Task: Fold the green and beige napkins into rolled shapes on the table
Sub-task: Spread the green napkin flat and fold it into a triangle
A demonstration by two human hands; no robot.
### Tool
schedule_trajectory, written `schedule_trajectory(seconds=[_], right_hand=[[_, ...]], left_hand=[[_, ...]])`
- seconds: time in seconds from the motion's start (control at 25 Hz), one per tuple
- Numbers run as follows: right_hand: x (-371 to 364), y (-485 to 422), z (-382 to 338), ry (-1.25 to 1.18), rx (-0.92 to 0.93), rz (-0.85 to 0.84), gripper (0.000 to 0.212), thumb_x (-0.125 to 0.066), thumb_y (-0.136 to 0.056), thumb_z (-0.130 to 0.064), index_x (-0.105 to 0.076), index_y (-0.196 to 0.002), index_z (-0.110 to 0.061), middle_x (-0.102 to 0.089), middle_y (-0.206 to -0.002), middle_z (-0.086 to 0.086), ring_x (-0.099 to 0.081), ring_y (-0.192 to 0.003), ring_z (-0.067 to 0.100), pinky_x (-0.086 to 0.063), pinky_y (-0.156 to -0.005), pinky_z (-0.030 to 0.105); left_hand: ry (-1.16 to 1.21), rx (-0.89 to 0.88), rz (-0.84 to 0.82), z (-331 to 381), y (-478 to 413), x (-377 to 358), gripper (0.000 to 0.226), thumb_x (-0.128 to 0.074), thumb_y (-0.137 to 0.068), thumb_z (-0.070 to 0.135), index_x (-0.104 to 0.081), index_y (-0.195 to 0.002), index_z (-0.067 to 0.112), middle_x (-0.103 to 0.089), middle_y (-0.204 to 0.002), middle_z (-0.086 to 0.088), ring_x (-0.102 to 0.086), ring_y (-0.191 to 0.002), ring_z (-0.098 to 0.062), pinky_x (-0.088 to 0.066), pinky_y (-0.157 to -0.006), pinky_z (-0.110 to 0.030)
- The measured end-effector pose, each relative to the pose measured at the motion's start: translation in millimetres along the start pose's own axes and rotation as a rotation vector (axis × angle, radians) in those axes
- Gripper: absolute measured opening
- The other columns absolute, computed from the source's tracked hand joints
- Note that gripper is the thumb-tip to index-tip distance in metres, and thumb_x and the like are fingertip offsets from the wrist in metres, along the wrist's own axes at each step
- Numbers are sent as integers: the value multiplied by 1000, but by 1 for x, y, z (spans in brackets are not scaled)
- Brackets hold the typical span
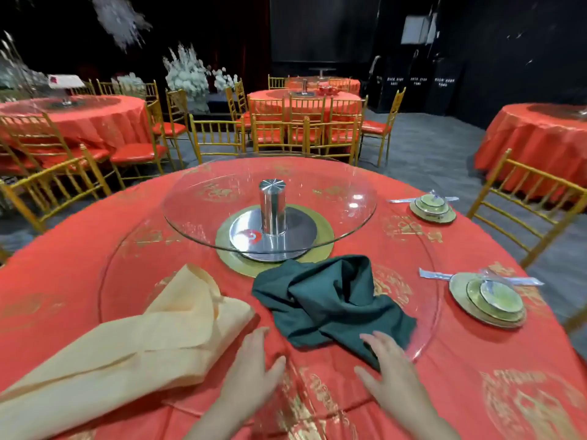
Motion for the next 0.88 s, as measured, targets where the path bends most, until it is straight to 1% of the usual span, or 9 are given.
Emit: schedule_trajectory(seconds=[0.12,0.2,0.24,0.32,0.4,0.48,0.6,0.72,0.88], right_hand=[[-27,-13,11,141,-45,72,62,-51,-88,-50,-29,-144,-33,-22,-154,-8,-23,-141,13,-22,-113,34],[-39,-16,12,189,-50,102,55,-45,-92,-49,-35,-143,-30,-26,-153,-9,-22,-142,9,-16,-115,35],[-45,-14,13,194,-33,161,47,-45,-92,-46,-48,-136,-28,-40,-146,-8,-33,-137,9,-22,-113,36],[-51,-6,16,188,30,331,36,-44,-86,-38,-73,-101,-24,-69,-113,-5,-63,-109,13,-37,-97,36],[-48,6,12,209,57,418,31,-46,-81,-34,-76,-80,-24,-74,-92,-4,-70,-89,14,-35,-87,34],[-42,25,0,206,11,360,20,-56,-86,-27,-76,-86,-24,-73,-98,-4,-68,-94,15,-35,-91,34],[-34,63,-21,186,31,346,20,-56,-91,-28,-73,-100,-25,-72,-106,-4,-63,-105,19,-32,-99,35],[-25,100,-44,188,108,374,19,-54,-91,-28,-72,-96,-23,-73,-97,-2,-64,-100,22,-33,-96,35],[-17,133,-58,155,148,389,23,-50,-92,-29,-70,-86,-20,-73,-89,-1,-64,-94,21,-32,-99,35]], left_hand=[[-9,-76,50,-13,-4,-21,61,-55,-90,33,-27,-141,17,-34,-135,7,-33,-131,-8,-27,-108,-22],[-24,-147,81,-18,-1,-32,60,-53,-91,33,-26,-142,18,-33,-135,9,-31,-131,-6,-23,-106,-17],[-21,-168,82,-20,4,-35,60,-53,-91,33,-25,-142,18,-33,-136,8,-31,-131,-6,-22,-106,-17],[-15,-202,95,-27,17,-38,61,-53,-91,33,-26,-142,15,-34,-139,4,-32,-132,-9,-23,-107,-20],[-49,-223,112,-30,33,-34,65,-50,-87,42,-30,-140,10,-37,-140,-3,-33,-132,-14,-21,-106,-18],[-95,-217,123,-33,56,-28,75,-43,-78,50,-34,-138,5,-41,-139,-9,-36,-131,-19,-19,-104,-17],[-100,-208,134,-34,97,-15,89,-33,-69,59,-36,-136,2,-43,-138,-13,-39,-130,-22,-22,-108,-22],[-118,-205,131,-28,130,0,92,-32,-67,61,-35,-137,2,-42,-139,-13,-38,-131,-22,-23,-109,-25],[-109,-198,131,-13,156,13,82,-43,-74,50,-33,-138,1,-41,-139,-15,-36,-131,-24,-23,-108,-25]])
Point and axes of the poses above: each hand's wrist, its own y-axis away from the middle knuckle, its own x-axis out of the back of the hand, z = x × y, the point moved 1 cm from there along -y, towards the middle knuckle
